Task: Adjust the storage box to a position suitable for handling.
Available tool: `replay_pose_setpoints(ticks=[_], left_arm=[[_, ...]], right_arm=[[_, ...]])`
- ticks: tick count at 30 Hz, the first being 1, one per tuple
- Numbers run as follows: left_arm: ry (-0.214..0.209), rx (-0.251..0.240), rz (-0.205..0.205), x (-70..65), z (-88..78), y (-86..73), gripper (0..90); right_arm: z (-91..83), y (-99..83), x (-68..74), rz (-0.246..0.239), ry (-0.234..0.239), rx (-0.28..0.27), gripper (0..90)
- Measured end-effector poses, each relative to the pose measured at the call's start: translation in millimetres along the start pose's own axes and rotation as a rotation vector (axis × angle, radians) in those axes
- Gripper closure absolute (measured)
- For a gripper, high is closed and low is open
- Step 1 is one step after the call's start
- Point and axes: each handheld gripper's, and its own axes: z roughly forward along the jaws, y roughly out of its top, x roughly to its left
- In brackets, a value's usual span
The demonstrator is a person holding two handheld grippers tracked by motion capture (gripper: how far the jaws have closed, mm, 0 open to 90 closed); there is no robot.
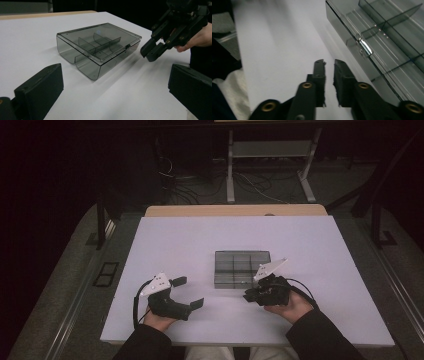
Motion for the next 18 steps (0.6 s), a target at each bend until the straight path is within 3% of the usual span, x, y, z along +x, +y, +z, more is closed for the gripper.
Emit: replay_pose_setpoints(ticks=[3, 18], left_arm=[[0.002, -0.004, -0.002, 0.4, -0.3, 0.0, 0.0], [0.000, -0.001, 0.001, 0.4, 0.1, 0.0, 0.0]], right_arm=[[4.1, -1.7, -0.1, 0.000, -0.010, 0.016, 88.5], [21.3, -4.9, -5.5, 0.009, -0.090, 0.048, 88.8]])
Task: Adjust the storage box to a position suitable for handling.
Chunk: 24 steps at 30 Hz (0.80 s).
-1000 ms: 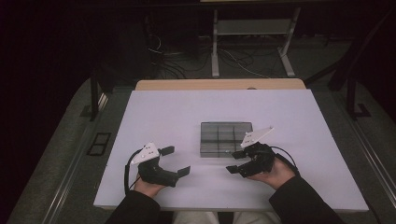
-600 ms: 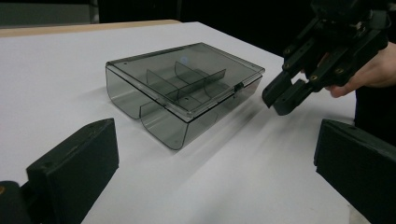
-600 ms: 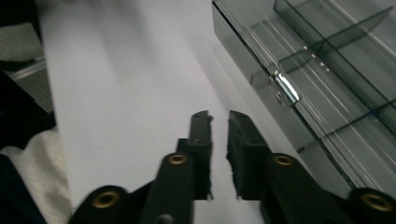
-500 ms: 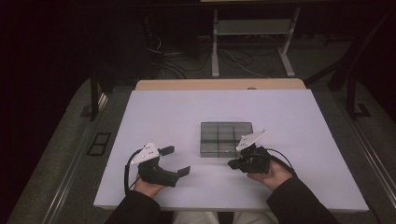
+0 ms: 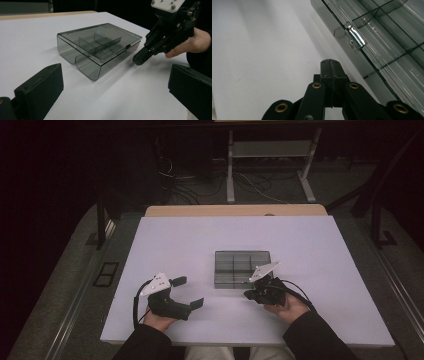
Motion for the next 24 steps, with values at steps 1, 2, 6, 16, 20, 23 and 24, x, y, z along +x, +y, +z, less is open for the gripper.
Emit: replay_pose_setpoints(ticks=[1, 2, 6, 16, 20, 23, 24], left_arm=[[0.000, 0.001, 0.001, 0.0, 0.1, 0.0, 0.0], [0.000, 0.002, 0.001, -0.1, 0.2, 0.0, 0.0], [0.000, 0.002, 0.001, -0.2, 0.3, 0.0, 0.0], [-0.001, 0.000, -0.002, -0.5, 0.6, 0.1, 0.0], [-0.002, 0.000, -0.002, -0.5, 0.6, 0.1, 0.0], [-0.004, 0.001, -0.002, -0.5, 0.8, 0.0, 0.0], [-0.004, 0.001, 0.000, -0.5, 0.9, 0.0, 0.0]], right_arm=[[1.0, 0.0, -0.8, -0.004, 0.001, 0.001, 88.9], [2.0, 0.0, -0.9, -0.002, -0.001, 0.000, 88.8], [4.6, 0.7, -2.5, -0.002, -0.017, -0.001, 88.9], [10.7, 1.8, -4.2, 0.000, -0.026, -0.008, 88.9], [12.8, 2.5, -4.5, -0.001, -0.038, -0.008, 88.9], [13.3, 2.8, -5.3, 0.002, -0.055, -0.010, 88.9], [13.3, 2.8, -5.8, 0.005, -0.059, -0.012, 88.9]])
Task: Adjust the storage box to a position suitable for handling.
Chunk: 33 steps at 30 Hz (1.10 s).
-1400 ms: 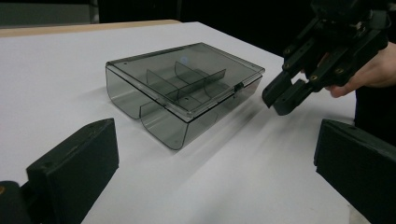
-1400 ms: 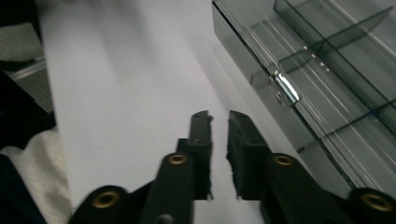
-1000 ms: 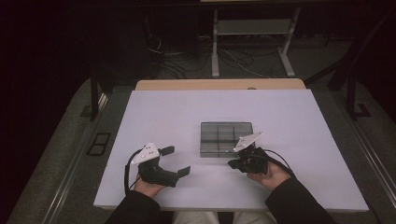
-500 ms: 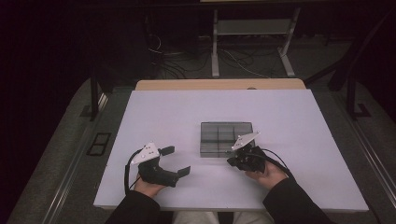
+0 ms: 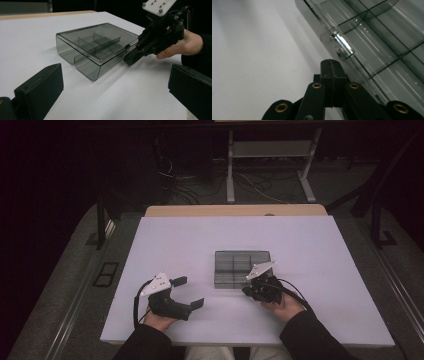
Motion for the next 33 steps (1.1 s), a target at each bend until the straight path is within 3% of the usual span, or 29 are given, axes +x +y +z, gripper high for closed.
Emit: replay_pose_setpoints(ticks=[19, 33], left_arm=[[-0.002, 0.003, 0.007, 0.3, -0.2, 0.2, 0.0], [-0.002, 0.001, 0.004, 0.0, 0.1, 0.0, 0.0]], right_arm=[[9.5, 3.8, 1.0, 0.000, -0.007, 0.000, 89.0], [10.4, 5.4, -13.7, 0.032, -0.030, -0.009, 88.9]])
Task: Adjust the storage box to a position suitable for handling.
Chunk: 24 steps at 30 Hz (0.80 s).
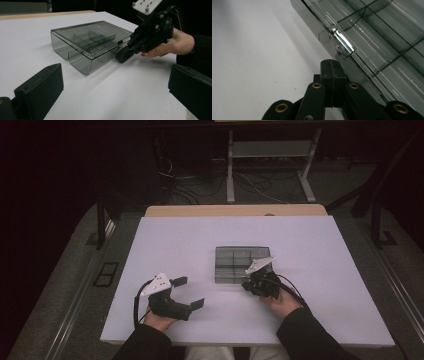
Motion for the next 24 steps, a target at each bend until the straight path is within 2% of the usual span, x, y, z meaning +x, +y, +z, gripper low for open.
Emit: replay_pose_setpoints(ticks=[8, 24], left_arm=[[-0.002, 0.001, 0.002, 0.1, 0.3, 0.0, 0.0], [-0.003, 0.001, -0.002, 0.0, 0.9, -0.1, 0.0]], right_arm=[[-0.6, 0.4, -8.3, 0.026, -0.005, -0.007, 88.9], [2.1, 4.6, -16.7, 0.045, 0.001, -0.021, 88.9]])
